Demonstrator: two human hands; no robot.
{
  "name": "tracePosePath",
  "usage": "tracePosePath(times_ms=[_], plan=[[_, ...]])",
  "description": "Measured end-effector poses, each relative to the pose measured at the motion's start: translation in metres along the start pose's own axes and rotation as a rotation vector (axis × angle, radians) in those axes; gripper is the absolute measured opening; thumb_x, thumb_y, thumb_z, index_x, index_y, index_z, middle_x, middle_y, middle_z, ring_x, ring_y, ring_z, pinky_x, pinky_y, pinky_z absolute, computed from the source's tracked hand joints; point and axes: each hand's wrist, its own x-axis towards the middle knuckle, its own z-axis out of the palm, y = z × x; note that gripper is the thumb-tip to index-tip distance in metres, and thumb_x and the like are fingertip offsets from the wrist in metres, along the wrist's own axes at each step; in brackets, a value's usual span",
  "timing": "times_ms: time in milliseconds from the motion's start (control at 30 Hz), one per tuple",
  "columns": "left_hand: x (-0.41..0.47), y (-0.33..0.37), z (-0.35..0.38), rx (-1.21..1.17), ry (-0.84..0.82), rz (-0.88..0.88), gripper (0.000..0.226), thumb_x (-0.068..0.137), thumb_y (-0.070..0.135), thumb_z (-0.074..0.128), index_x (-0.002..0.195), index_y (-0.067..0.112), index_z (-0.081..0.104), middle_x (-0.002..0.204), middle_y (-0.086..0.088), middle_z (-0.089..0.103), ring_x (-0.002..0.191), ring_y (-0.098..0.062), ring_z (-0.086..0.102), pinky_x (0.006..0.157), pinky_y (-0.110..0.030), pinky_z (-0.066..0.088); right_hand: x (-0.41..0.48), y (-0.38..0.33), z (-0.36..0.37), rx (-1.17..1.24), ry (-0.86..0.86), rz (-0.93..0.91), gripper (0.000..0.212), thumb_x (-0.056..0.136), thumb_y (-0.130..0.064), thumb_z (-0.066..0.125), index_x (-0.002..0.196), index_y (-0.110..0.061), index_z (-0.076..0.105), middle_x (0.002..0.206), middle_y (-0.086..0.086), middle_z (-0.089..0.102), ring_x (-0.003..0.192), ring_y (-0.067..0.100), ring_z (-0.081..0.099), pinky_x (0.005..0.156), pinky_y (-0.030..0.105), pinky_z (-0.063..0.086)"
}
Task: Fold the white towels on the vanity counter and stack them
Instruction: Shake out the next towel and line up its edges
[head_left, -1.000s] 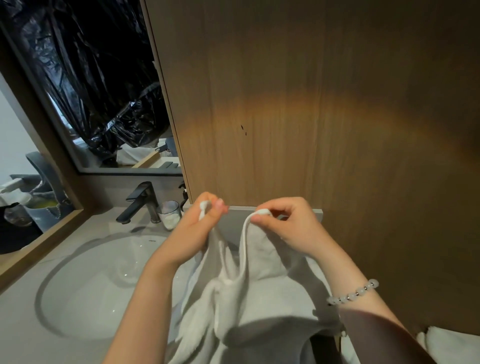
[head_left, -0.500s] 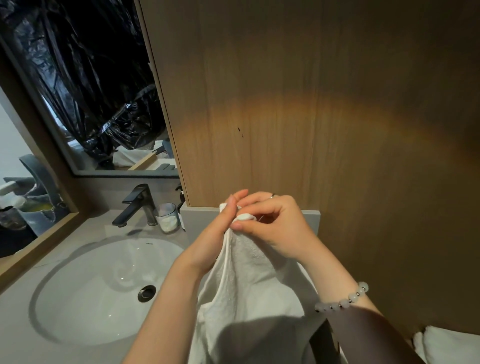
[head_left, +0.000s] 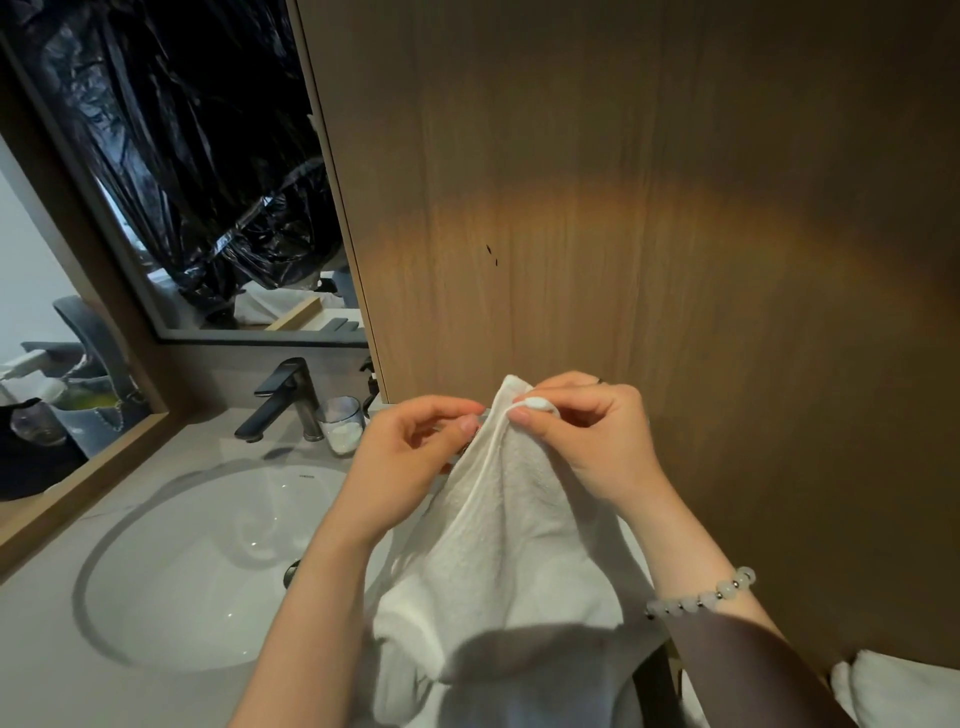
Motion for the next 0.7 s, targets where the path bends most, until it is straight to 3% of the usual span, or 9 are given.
tracePosePath(times_ms=[200, 300, 400, 467, 533, 633, 700], plan=[[0.002, 0.005, 0.012, 0.048, -0.031, 0.109, 0.020, 0.086, 0.011, 0.061, 0.091, 0.027, 0.072, 0.087, 0.001, 0.074, 0.070, -0.016, 0.061, 0.061, -0.023, 0.047, -0.003, -0.005, 0.001, -0.011, -0.004, 0.023, 0.029, 0.069, -0.001, 0.078, 0.082, -0.027, 0.074, 0.071, -0.018, 0.067, 0.074, -0.002, 0.059, 0.070, 0.014, 0.046], [0.004, 0.006, 0.016, 0.088, -0.043, 0.153, 0.020, 0.088, 0.011, 0.060, 0.097, 0.023, 0.073, 0.093, 0.004, 0.074, 0.078, -0.029, 0.066, 0.068, -0.040, 0.052, -0.003, -0.007, -0.002, -0.020, -0.012, 0.029, 0.028, 0.067, -0.001, 0.079, 0.075, -0.028, 0.075, 0.071, -0.017, 0.066, 0.073, -0.001, 0.059, 0.066, 0.015, 0.046], [0.006, 0.007, 0.017, 0.134, -0.060, 0.197, 0.019, 0.087, 0.021, 0.061, 0.097, 0.031, 0.074, 0.092, 0.005, 0.074, 0.085, -0.040, 0.064, 0.075, -0.055, 0.051, -0.003, -0.011, -0.005, -0.038, 0.008, 0.040, 0.025, 0.064, -0.002, 0.082, 0.067, -0.026, 0.076, 0.069, -0.010, 0.068, 0.068, 0.007, 0.061, 0.060, 0.022, 0.047], [0.008, 0.008, 0.018, 0.183, -0.077, 0.225, 0.022, 0.083, 0.027, 0.059, 0.097, 0.039, 0.072, 0.089, 0.007, 0.074, 0.084, -0.041, 0.063, 0.074, -0.056, 0.050, -0.003, -0.013, -0.006, -0.031, 0.029, 0.097, 0.024, 0.063, -0.002, 0.083, 0.067, -0.023, 0.071, 0.064, -0.007, 0.067, 0.054, 0.011, 0.058, 0.053, 0.024, 0.045], [0.010, 0.009, 0.018, 0.222, -0.096, 0.247, 0.024, 0.082, 0.028, 0.058, 0.097, 0.043, 0.070, 0.087, 0.006, 0.074, 0.082, -0.039, 0.063, 0.073, -0.054, 0.050, -0.003, -0.015, -0.008, -0.048, 0.056, 0.127, 0.029, 0.061, -0.002, 0.083, 0.071, -0.022, 0.063, 0.068, -0.005, 0.063, 0.043, 0.003, 0.051, 0.046, 0.016, 0.041], [0.015, 0.007, 0.018, 0.257, -0.120, 0.264, 0.025, 0.082, 0.027, 0.059, 0.097, 0.046, 0.067, 0.087, 0.004, 0.074, 0.082, -0.033, 0.065, 0.076, -0.049, 0.050, -0.001, -0.015, -0.012, -0.077, 0.038, 0.171, 0.037, 0.061, -0.007, 0.084, 0.084, -0.029, 0.064, 0.080, 0.006, 0.064, 0.053, 0.014, 0.056, 0.053, 0.021, 0.047], [0.017, 0.006, 0.017, 0.295, -0.137, 0.275, 0.025, 0.082, 0.028, 0.059, 0.097, 0.047, 0.066, 0.086, 0.008, 0.073, 0.081, -0.029, 0.065, 0.076, -0.046, 0.051, 0.000, -0.015, -0.014, -0.123, 0.005, 0.174, 0.033, 0.064, -0.011, 0.083, 0.084, -0.032, 0.068, 0.078, -0.001, 0.067, 0.058, 0.008, 0.059, 0.060, 0.018, 0.049]])
